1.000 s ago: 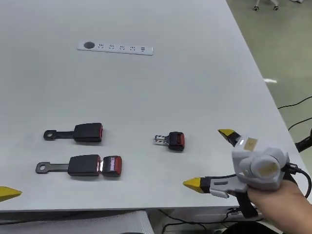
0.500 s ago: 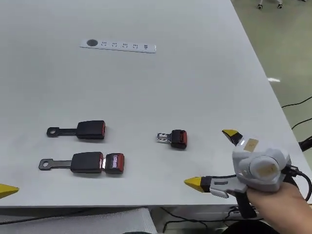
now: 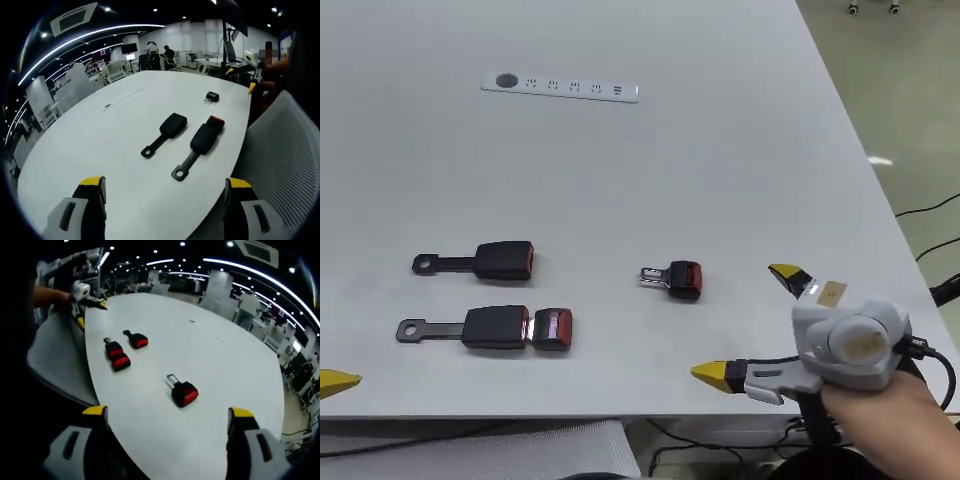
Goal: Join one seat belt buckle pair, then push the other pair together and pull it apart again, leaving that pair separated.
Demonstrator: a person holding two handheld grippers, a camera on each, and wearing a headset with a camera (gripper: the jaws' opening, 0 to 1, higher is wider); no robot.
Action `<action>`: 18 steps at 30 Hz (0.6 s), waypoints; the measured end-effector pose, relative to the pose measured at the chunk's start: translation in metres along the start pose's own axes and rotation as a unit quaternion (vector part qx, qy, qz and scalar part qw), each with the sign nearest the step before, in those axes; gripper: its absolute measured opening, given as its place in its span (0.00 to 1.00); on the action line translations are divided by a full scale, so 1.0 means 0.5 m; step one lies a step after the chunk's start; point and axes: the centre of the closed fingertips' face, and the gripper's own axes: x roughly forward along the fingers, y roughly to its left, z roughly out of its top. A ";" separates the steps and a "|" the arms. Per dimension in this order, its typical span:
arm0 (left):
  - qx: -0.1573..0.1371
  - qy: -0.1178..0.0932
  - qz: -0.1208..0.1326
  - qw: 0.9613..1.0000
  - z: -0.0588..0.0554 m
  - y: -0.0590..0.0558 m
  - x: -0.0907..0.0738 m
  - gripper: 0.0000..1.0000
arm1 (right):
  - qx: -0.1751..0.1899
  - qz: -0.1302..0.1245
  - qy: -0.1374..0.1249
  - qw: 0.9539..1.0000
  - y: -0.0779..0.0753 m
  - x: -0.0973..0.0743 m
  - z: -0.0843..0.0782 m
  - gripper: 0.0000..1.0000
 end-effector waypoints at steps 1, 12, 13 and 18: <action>0.000 0.000 0.000 1.000 0.000 0.000 0.000 1.00 | 0.000 0.000 -0.001 1.000 -0.001 0.000 0.001 1.00; -0.017 -0.007 0.009 1.000 0.000 0.009 0.008 1.00 | -0.045 -0.003 0.000 0.999 0.003 0.008 0.012 1.00; -0.019 -0.009 0.009 1.000 0.001 0.008 0.008 1.00 | -0.041 0.000 -0.001 0.999 0.005 0.008 0.014 1.00; -0.019 -0.009 0.009 1.000 0.000 0.007 0.009 1.00 | -0.022 -0.002 -0.004 1.000 -0.005 0.009 0.018 1.00</action>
